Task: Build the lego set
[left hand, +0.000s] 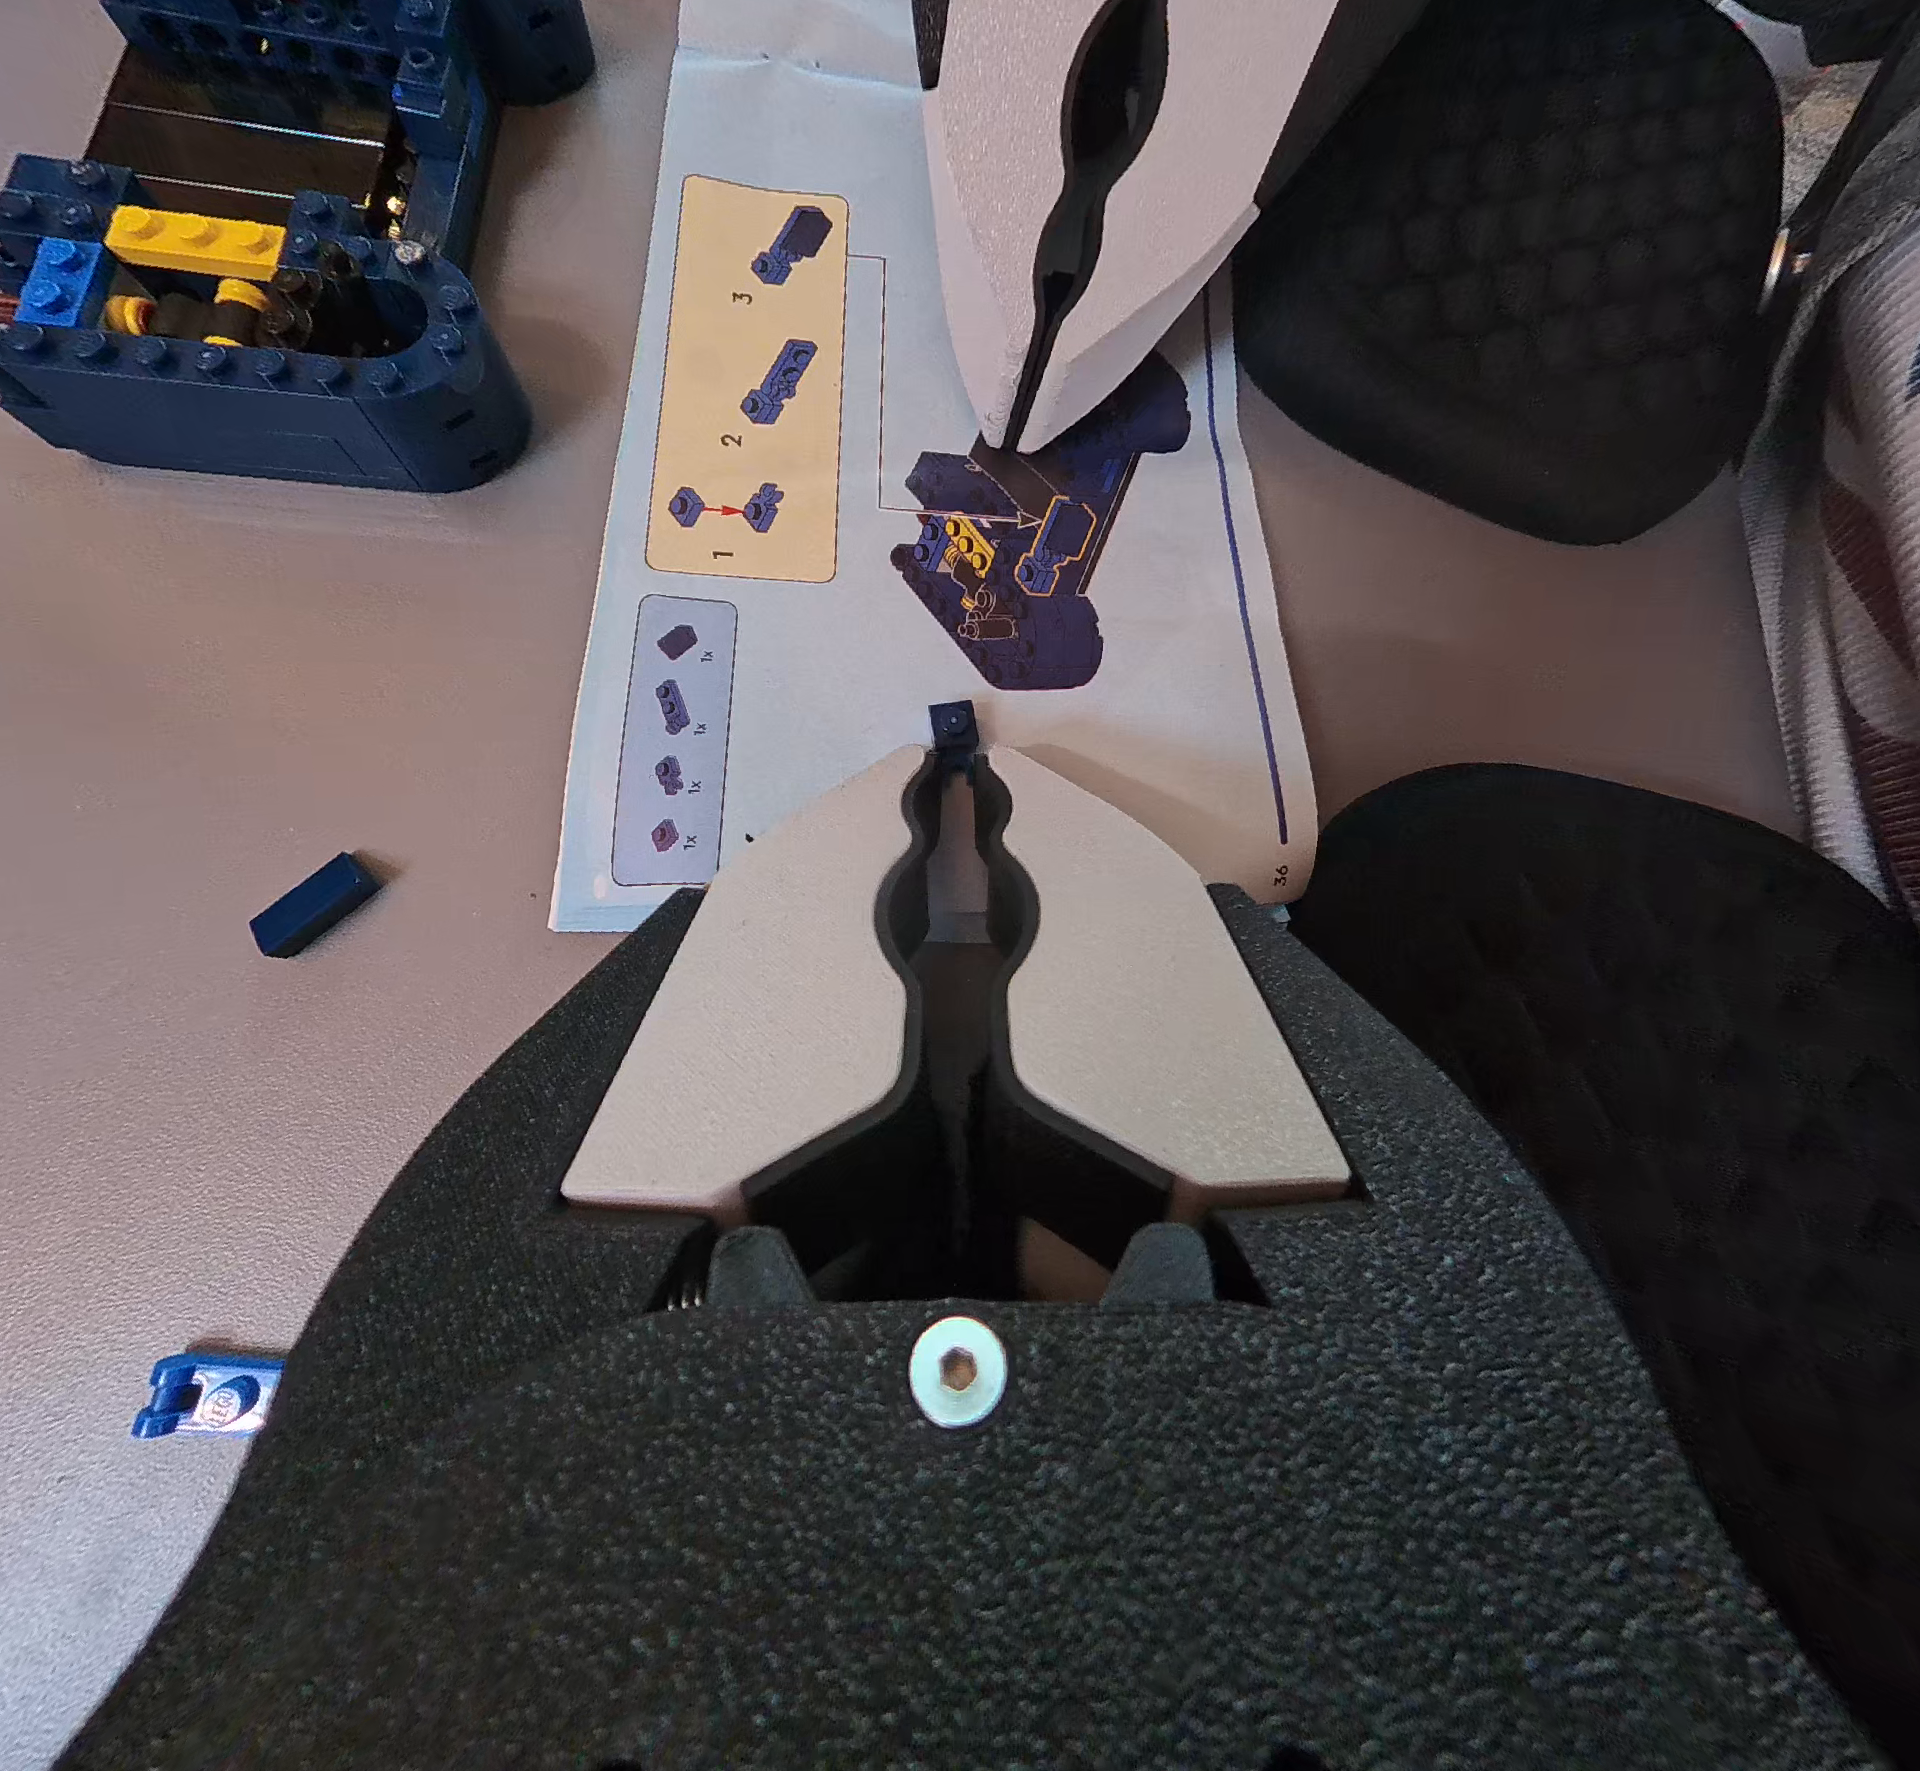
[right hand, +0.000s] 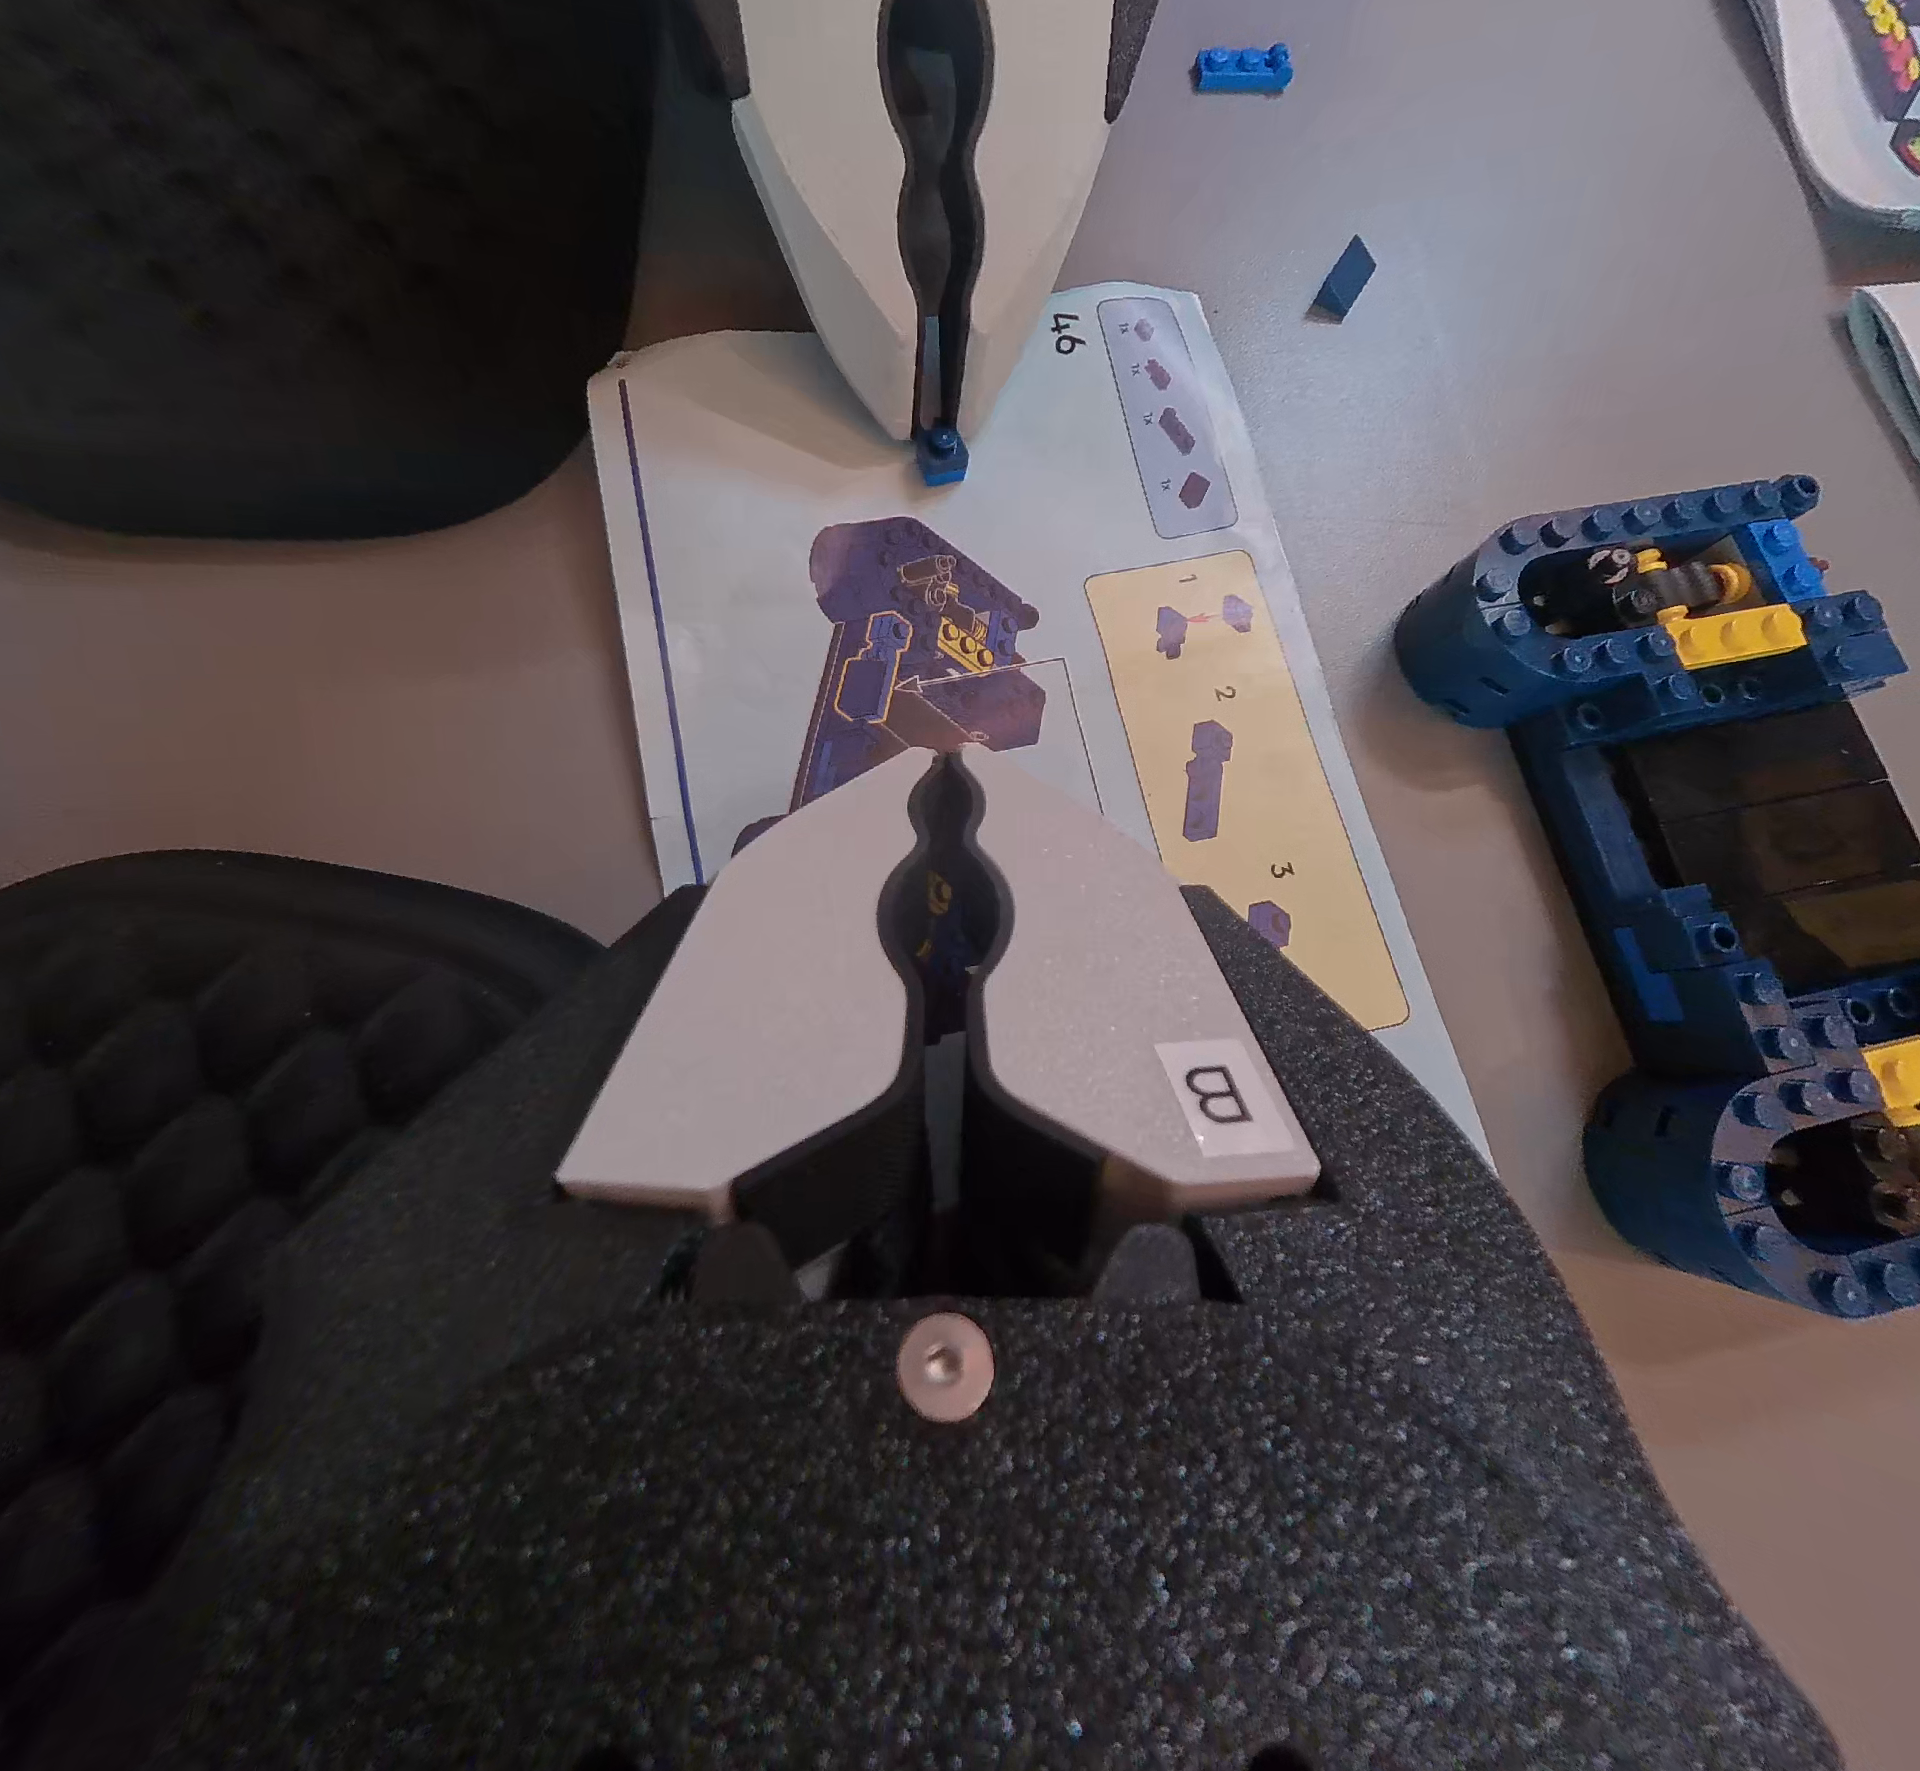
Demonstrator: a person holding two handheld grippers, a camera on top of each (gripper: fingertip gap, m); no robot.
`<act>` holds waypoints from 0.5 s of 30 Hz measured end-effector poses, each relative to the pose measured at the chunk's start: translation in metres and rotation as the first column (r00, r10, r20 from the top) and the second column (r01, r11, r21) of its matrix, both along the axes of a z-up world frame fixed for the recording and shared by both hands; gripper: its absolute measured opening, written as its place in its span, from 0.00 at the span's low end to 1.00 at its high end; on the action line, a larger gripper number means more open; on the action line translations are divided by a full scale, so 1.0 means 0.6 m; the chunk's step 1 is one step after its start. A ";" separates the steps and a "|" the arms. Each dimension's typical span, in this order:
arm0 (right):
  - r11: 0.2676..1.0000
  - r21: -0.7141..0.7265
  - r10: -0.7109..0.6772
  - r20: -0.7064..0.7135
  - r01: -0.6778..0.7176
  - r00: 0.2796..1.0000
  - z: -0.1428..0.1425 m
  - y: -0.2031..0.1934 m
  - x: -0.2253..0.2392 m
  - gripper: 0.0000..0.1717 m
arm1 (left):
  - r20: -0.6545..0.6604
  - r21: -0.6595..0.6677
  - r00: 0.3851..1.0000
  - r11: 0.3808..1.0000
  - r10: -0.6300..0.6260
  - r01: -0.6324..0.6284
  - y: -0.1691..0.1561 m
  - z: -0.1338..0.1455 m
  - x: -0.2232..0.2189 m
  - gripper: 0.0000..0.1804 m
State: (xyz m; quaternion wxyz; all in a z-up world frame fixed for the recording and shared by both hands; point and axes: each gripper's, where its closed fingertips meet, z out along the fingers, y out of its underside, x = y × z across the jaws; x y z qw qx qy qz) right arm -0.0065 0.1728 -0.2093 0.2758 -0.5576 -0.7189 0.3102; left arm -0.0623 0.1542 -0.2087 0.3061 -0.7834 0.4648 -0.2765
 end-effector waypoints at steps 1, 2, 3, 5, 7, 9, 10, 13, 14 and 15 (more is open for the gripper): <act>1.000 -0.001 0.000 0.000 0.000 1.000 0.000 0.000 0.000 0.00 | 0.000 -0.001 1.000 1.000 0.000 0.000 0.000 0.000 0.000 0.03; 1.000 -0.001 0.000 0.000 0.000 1.000 0.000 0.000 0.000 0.00 | 0.000 0.000 1.000 1.000 0.000 0.000 0.000 0.000 0.000 0.03; 1.000 -0.001 0.000 0.000 0.000 1.000 0.000 0.000 0.000 0.00 | 0.000 0.001 1.000 1.000 0.000 0.000 0.000 0.000 0.000 0.03; 1.000 -0.003 0.000 0.001 0.000 1.000 0.000 0.000 0.000 0.00 | 0.000 0.000 1.000 1.000 0.000 0.000 0.000 0.000 0.000 0.03; 1.000 -0.001 0.000 0.000 0.000 1.000 0.000 0.000 0.000 0.00 | 0.001 -0.001 1.000 1.000 0.000 0.000 0.000 0.000 0.000 0.03; 1.000 -0.002 0.000 0.000 0.000 1.000 0.000 0.000 0.000 0.00 | 0.001 0.000 1.000 1.000 -0.002 0.002 0.000 0.000 0.000 0.03; 1.000 -0.004 0.000 0.000 0.000 1.000 0.000 0.000 0.000 0.00 | 0.004 0.001 1.000 1.000 -0.010 0.010 -0.002 0.001 0.001 0.03; 1.000 -0.008 0.000 0.001 0.000 1.000 0.000 0.000 0.000 0.00 | 0.068 0.045 0.998 0.999 -0.004 0.001 0.002 0.019 -0.001 0.03; 1.000 -0.008 0.000 0.001 0.000 1.000 0.000 0.000 0.000 0.00 | 0.088 0.065 0.996 0.998 -0.013 0.007 0.002 0.025 -0.003 0.03; 1.000 -0.008 0.000 0.001 0.000 1.000 0.000 0.000 0.000 0.00 | 0.089 0.075 0.996 0.997 -0.026 0.019 0.000 0.026 -0.006 0.03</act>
